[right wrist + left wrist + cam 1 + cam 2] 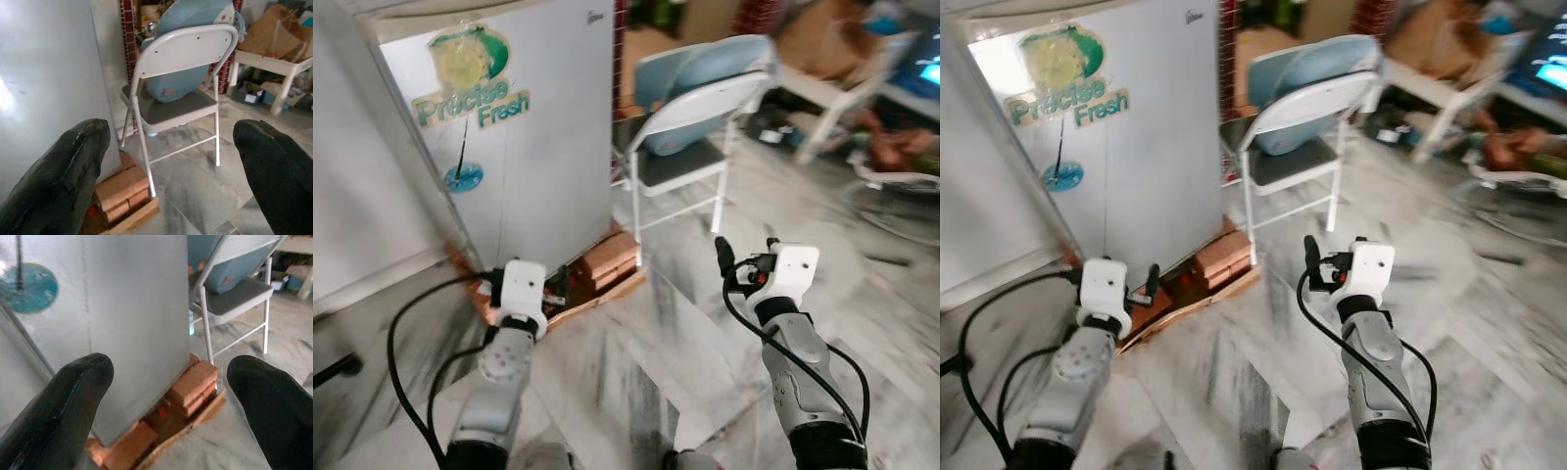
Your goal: Restocking fridge
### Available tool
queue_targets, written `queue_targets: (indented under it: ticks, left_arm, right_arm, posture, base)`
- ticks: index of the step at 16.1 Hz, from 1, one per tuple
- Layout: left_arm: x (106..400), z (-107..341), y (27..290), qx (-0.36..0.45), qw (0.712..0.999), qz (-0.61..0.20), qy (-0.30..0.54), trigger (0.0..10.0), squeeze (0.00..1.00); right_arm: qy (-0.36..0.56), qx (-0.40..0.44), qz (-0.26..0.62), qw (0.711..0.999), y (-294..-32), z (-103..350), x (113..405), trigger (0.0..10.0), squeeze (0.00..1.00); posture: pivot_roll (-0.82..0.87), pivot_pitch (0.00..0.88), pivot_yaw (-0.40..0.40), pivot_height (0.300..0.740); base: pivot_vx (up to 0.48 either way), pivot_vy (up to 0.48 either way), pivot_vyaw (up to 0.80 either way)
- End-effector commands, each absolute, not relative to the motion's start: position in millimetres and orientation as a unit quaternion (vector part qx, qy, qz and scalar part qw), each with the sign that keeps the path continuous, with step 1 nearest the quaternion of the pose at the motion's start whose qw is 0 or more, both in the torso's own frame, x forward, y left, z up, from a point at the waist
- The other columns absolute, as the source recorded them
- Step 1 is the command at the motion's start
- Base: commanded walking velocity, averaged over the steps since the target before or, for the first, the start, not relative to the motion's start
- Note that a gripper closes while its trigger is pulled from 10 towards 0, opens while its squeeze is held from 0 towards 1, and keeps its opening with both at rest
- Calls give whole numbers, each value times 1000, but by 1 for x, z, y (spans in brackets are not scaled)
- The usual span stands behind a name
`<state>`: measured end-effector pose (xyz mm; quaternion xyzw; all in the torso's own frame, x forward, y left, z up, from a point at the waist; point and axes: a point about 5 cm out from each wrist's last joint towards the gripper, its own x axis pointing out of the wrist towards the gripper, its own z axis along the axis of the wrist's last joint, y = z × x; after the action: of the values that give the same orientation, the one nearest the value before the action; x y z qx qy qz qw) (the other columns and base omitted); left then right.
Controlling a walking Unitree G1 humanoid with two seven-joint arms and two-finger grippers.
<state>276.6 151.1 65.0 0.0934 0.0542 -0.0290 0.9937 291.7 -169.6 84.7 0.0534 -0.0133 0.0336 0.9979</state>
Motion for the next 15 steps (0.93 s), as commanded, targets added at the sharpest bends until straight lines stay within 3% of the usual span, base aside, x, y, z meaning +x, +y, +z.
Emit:
queue_targets:
  ticks: [1,4,10,15]
  left_arm:
    - [275,63,157,96,993,-26,60,10000,0]
    - [274,62,160,101,993,-24,62,10000,0]
    - [275,59,156,112,990,-38,75,10000,0]
    - [269,56,152,108,990,-43,76,10000,0]
  right_arm:
    - [-19,55,43,997,-163,87,292,10000,0]
    - [-17,54,44,997,-163,86,293,10000,0]
    - [-28,61,11,998,-166,85,289,10000,0]
    - [-20,52,25,998,-165,82,285,10000,0]
  posture:
    - [132,85,-34,740]
    - [137,83,-36,740]
    - [117,70,22,740]
    - [133,92,-12,740]
  base:
    - [0,442,-594]
    - [0,442,-648]
    - [0,417,0]
    - [0,476,-353]
